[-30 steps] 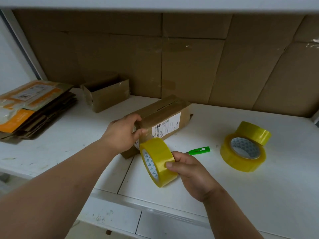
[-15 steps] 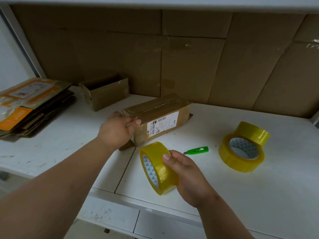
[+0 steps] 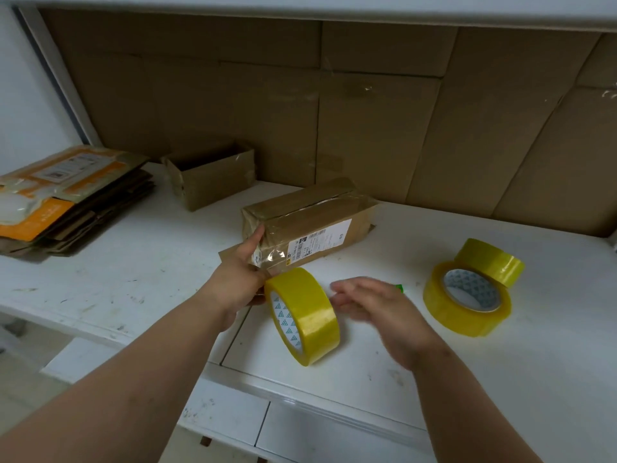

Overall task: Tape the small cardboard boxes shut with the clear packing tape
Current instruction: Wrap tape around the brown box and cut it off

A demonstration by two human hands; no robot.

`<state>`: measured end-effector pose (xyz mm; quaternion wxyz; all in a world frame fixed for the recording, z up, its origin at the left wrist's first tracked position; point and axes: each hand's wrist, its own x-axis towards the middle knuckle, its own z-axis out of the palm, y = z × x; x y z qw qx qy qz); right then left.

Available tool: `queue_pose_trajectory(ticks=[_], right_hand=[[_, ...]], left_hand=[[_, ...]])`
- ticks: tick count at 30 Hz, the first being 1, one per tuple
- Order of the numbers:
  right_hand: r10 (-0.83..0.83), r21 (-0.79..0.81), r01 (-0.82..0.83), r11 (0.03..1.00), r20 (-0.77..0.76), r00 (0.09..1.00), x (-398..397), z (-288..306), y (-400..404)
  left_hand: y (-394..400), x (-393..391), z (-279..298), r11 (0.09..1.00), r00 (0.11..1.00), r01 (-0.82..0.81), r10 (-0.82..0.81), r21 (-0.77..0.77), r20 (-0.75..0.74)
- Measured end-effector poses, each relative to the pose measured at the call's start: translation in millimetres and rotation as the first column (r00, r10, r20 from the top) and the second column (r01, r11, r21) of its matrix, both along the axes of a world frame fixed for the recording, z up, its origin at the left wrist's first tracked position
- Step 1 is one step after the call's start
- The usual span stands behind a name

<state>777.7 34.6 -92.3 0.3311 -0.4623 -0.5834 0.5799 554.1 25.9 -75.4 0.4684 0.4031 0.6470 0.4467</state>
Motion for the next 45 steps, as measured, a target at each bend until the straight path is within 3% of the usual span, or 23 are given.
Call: queue_pose_trajectory(ticks=[1,2,3,4,6,9,11,12,17,20,24,31,45], right_hand=[[-0.123,0.123,0.098,0.987,0.215,0.969,6,-9,13],[-0.227,0.292,0.086,0.953,0.496,0.838,12,-18,26],[-0.278,0.379,-0.022,0.925,0.713,0.643,17,-27,33],[-0.299,0.394,-0.120,0.911,0.833,0.465,21,-34,38],[-0.288,0.352,-0.201,0.914,0.913,0.288,23,-41,43],[-0.342,0.382,-0.264,0.886,0.921,0.184,19,-37,46],[-0.382,0.427,-0.265,0.865,0.901,0.205,16,-29,48],[-0.386,0.448,-0.256,0.856,0.885,0.260,14,-24,49],[-0.168,0.442,-0.174,0.880,0.632,0.756,-7,8,44],[-0.057,0.471,-0.233,0.851,0.523,0.850,-27,28,42],[0.029,0.467,-0.363,0.807,0.582,0.813,-47,41,51],[0.096,0.347,-0.549,0.761,0.775,0.624,-61,48,73],[0.112,0.335,-0.582,0.741,0.793,0.598,-68,57,82]], left_hand=[[-1,1,0,1.000,1.000,-0.011,0.011,0.011,0.018],[-2,1,0,1.000,0.999,-0.017,0.017,0.021,0.037],[-3,2,-1,0.999,0.998,-0.021,0.020,0.028,0.058],[-4,2,-2,0.999,0.996,-0.025,0.022,0.030,0.081],[-4,3,-4,0.999,0.991,-0.017,0.013,0.035,0.133],[-4,4,-8,0.999,0.985,-0.010,0.002,0.046,0.174],[-4,4,-10,0.999,0.980,0.000,-0.007,0.040,0.196],[-5,5,-10,0.999,0.978,0.010,-0.018,0.038,0.210],[-7,5,-10,1.000,0.963,0.002,-0.007,0.020,0.269],[-4,3,-10,1.000,0.975,-0.014,0.013,0.004,0.221],[-3,-1,-7,1.000,0.986,-0.016,0.019,-0.020,0.166],[-5,-3,-4,0.998,0.994,-0.011,0.017,-0.056,0.109],[4,0,-1,0.999,0.981,-0.028,0.032,-0.025,0.190]])
